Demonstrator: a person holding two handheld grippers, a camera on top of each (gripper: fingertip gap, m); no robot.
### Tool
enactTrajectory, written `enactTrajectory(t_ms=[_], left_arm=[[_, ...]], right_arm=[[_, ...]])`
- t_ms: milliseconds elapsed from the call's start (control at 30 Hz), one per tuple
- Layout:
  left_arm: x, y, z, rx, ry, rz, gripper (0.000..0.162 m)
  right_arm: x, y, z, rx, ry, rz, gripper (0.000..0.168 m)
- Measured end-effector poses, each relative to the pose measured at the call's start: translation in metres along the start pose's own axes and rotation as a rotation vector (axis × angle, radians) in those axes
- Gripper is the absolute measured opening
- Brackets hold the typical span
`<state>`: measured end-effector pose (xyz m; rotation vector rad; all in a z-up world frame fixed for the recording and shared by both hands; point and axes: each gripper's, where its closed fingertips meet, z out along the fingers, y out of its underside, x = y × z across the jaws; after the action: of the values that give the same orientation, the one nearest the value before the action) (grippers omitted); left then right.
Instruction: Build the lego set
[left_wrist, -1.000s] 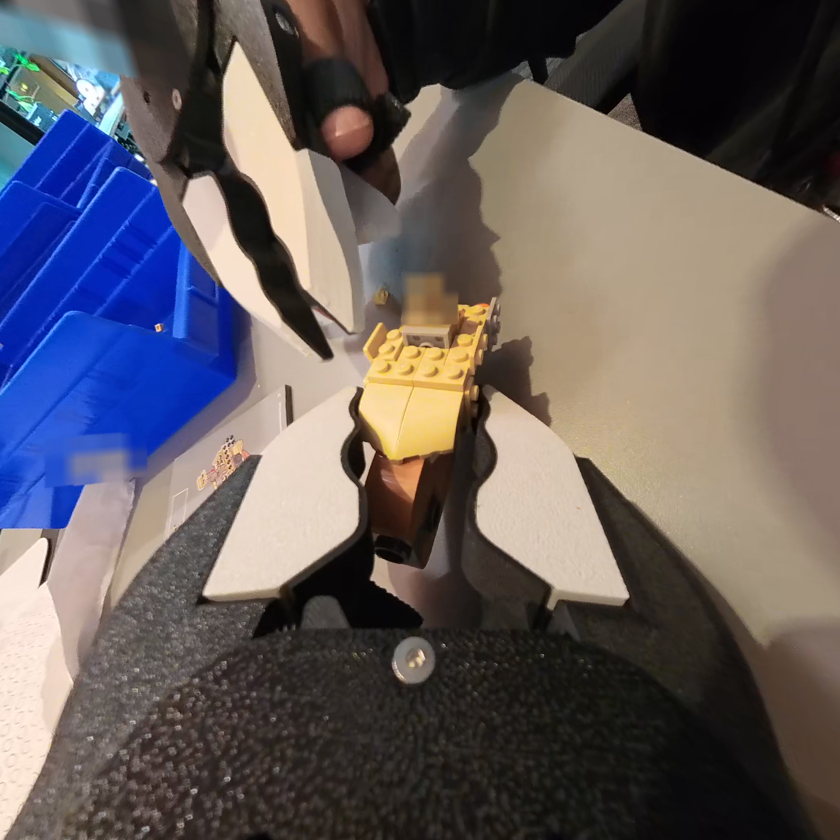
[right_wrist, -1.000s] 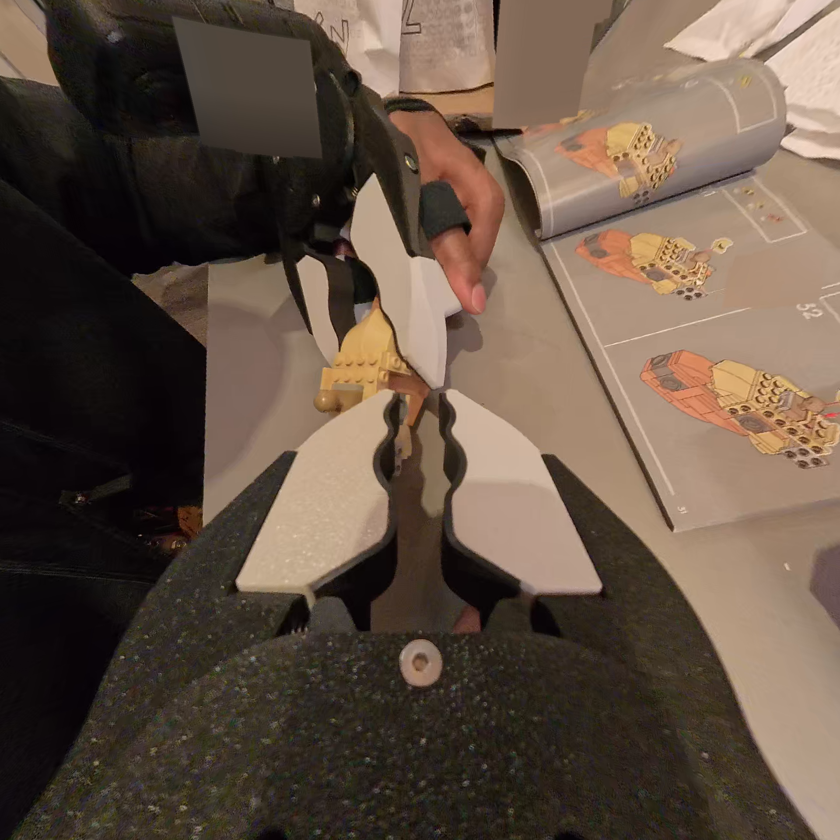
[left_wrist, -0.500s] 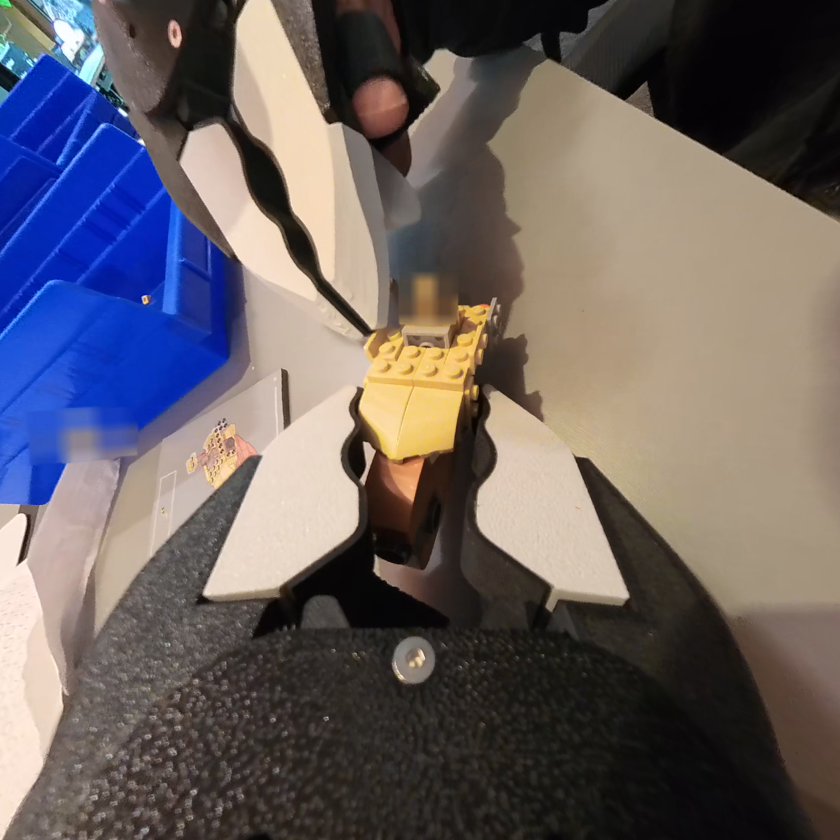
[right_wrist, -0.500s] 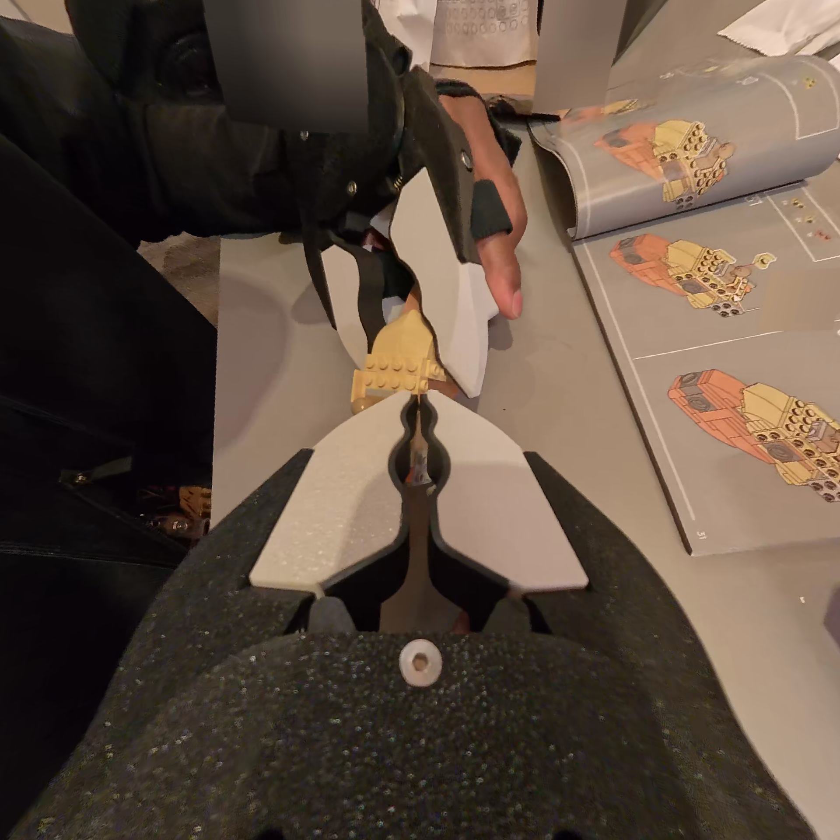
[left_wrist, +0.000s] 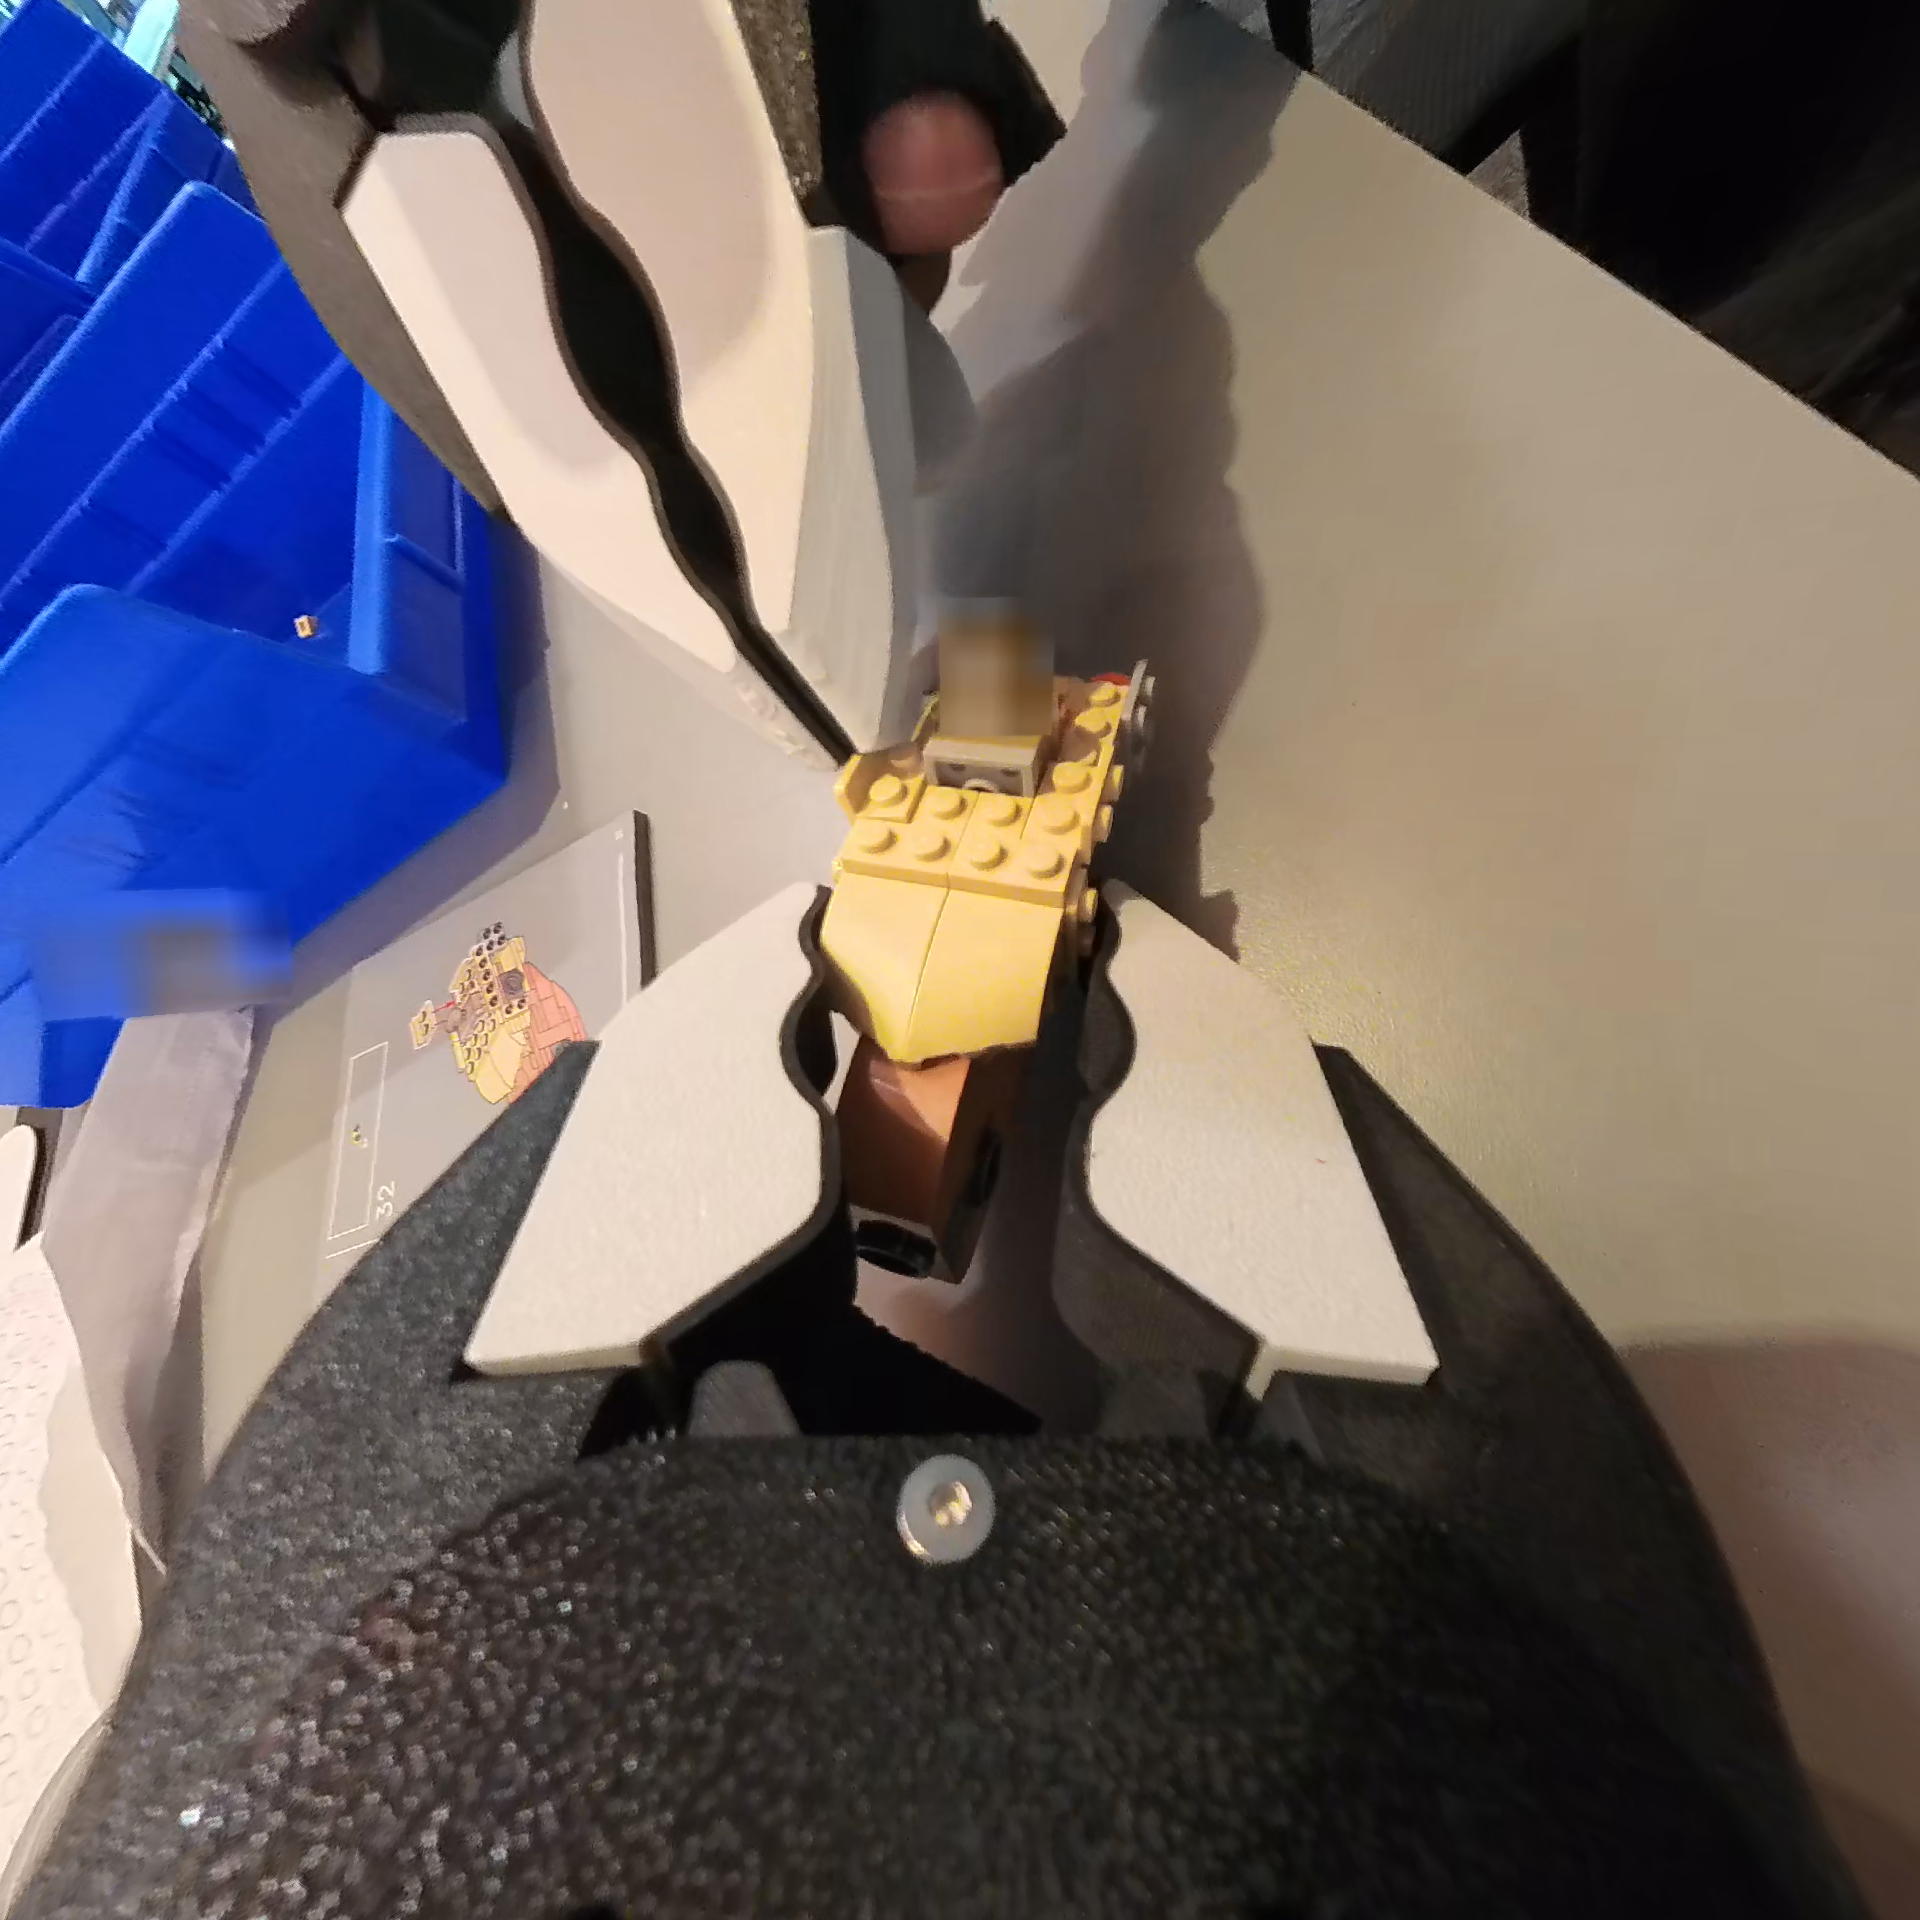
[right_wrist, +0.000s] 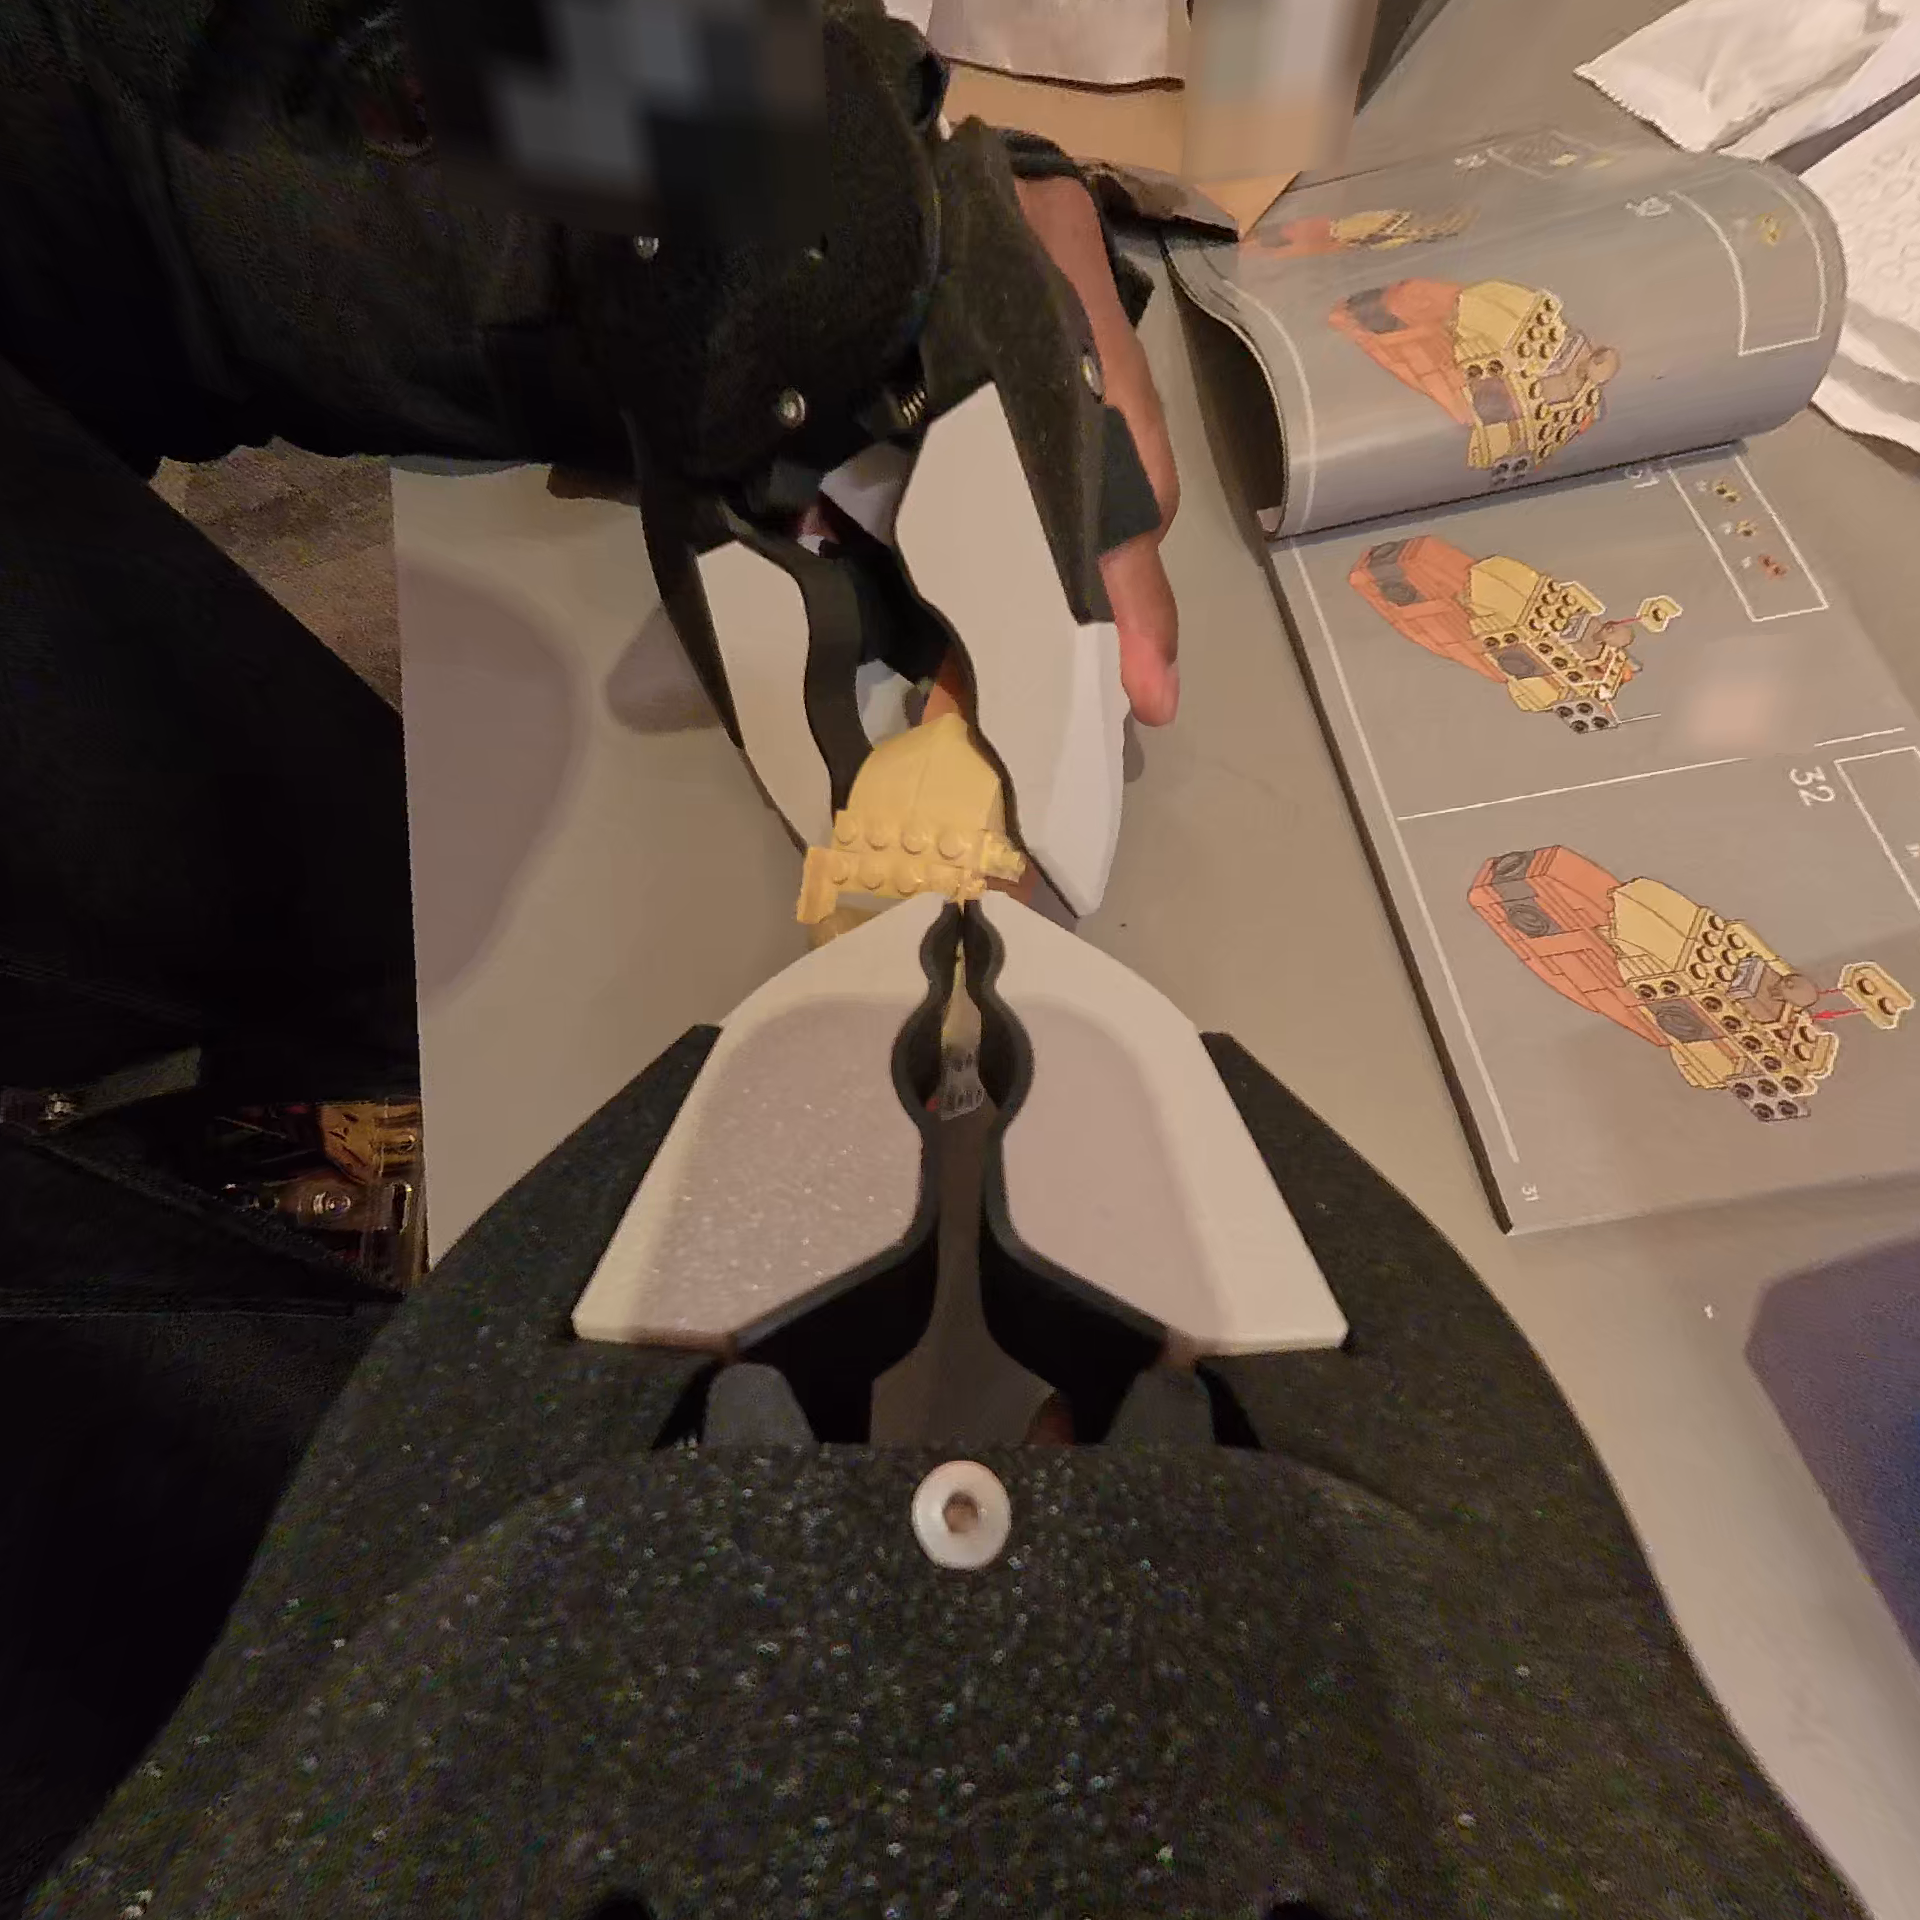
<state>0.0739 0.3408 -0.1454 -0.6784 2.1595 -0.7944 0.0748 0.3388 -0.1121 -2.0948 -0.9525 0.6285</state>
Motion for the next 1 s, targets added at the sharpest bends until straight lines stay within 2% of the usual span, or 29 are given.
enactTrajectory(t_ms=[433,833,1000], left_arm=[[-0.0001,0.0005,0.0009,-0.012,-0.002,-0.008,0.045],[-0.0011,0.0013,0.0024,-0.027,-0.011,-0.001,0.045],[-0.0014,0.0021,0.0034,-0.039,-0.01,-0.004,0.045]], right_arm=[[0.0005,0.002,0.0027,-0.068,0.088,-0.04,0.005],[0.0009,0.0013,0.0013,-0.066,0.108,-0.036,0.002],[0.0002,0.0021,0.0015,-0.109,0.175,-0.064,0.004]])
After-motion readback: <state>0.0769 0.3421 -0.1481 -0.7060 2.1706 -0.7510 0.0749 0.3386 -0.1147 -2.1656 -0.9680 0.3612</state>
